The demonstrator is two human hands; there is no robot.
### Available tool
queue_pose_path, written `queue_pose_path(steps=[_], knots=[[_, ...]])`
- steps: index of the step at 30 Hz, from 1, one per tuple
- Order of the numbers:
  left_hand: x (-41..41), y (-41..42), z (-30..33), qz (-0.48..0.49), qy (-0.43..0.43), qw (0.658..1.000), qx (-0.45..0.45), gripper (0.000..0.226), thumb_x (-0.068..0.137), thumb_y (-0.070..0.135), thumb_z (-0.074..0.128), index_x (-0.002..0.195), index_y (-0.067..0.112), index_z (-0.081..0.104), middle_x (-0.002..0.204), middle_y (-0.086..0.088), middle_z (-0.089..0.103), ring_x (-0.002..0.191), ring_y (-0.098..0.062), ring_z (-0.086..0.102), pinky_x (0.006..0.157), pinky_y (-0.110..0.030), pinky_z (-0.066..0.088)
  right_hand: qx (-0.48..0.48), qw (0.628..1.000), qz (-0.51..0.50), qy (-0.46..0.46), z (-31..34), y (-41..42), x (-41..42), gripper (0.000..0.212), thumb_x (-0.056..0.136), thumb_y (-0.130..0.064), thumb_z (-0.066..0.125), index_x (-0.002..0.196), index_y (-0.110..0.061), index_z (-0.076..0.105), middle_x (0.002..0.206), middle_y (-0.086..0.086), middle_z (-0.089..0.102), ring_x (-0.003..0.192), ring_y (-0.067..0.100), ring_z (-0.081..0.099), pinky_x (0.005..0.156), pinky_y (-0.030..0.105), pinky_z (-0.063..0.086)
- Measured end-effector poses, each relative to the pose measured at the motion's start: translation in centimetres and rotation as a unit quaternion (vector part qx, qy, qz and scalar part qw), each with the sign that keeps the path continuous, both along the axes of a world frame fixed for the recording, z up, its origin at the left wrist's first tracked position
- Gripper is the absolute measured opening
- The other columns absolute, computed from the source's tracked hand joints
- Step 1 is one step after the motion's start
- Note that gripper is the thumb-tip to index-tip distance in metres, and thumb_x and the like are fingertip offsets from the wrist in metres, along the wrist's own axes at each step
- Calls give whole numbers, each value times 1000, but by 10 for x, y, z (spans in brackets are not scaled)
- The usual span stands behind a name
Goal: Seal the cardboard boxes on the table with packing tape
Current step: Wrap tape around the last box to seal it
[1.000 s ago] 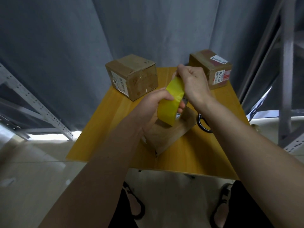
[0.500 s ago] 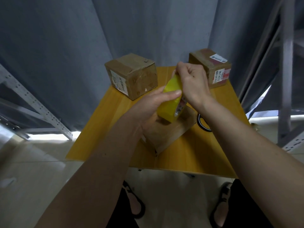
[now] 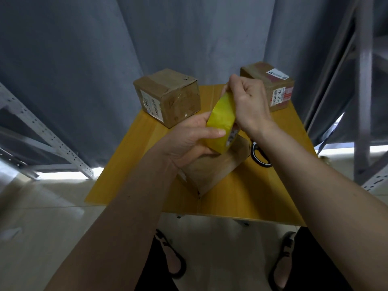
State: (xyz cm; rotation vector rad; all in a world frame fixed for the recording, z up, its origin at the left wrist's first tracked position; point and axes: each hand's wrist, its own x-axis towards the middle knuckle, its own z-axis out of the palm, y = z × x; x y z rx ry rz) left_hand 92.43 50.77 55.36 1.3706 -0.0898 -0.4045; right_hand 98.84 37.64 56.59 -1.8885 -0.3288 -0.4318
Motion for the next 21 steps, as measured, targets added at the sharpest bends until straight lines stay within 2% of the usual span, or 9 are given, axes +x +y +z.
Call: queue_pose_path(steps=[3,7,11,14,17,21], knots=[[3,-6,1,49,15,999,-3,50,89,4,53,138,2,47,137,-26,51,128,-40,48,110,-57,33,-7,1000,-6,-7,1,0,-2,46,101,-21,40,72,8,59,69,22,57,67,29,51,69,49,45],[6,-14,1,88,38,995,9,40,88,3,48,127,9,56,120,-17,60,112,-30,55,106,-54,36,-12,1000,-4,-6,-1,0,-4,43,102,-19,40,70,2,60,66,12,53,67,22,50,68,44,44],[6,-19,2,111,59,992,0,40,83,-2,43,115,15,60,115,-15,62,112,-33,56,106,-56,37,-22,1000,-4,-15,-3,1,-4,45,102,-20,39,75,7,63,73,22,60,74,35,56,73,48,45],[3,-17,-1,97,51,994,-18,52,81,-9,39,127,8,56,128,-23,58,123,-40,53,105,-59,39,-32,999,-7,-25,0,1,-3,47,103,-21,39,76,7,65,75,21,63,77,34,58,74,44,45],[4,-14,-1,60,48,996,-36,51,87,3,49,138,6,48,136,-22,54,126,-38,51,105,-58,39,-29,999,-7,-20,2,-1,-2,48,103,-21,38,72,5,63,67,9,55,68,21,50,70,40,41],[9,-15,0,83,63,994,-23,48,86,7,53,134,10,52,133,-18,58,123,-36,55,104,-57,40,-22,1000,-9,-13,0,-1,-1,48,103,-20,39,56,-16,49,58,-4,45,61,11,43,64,35,33]])
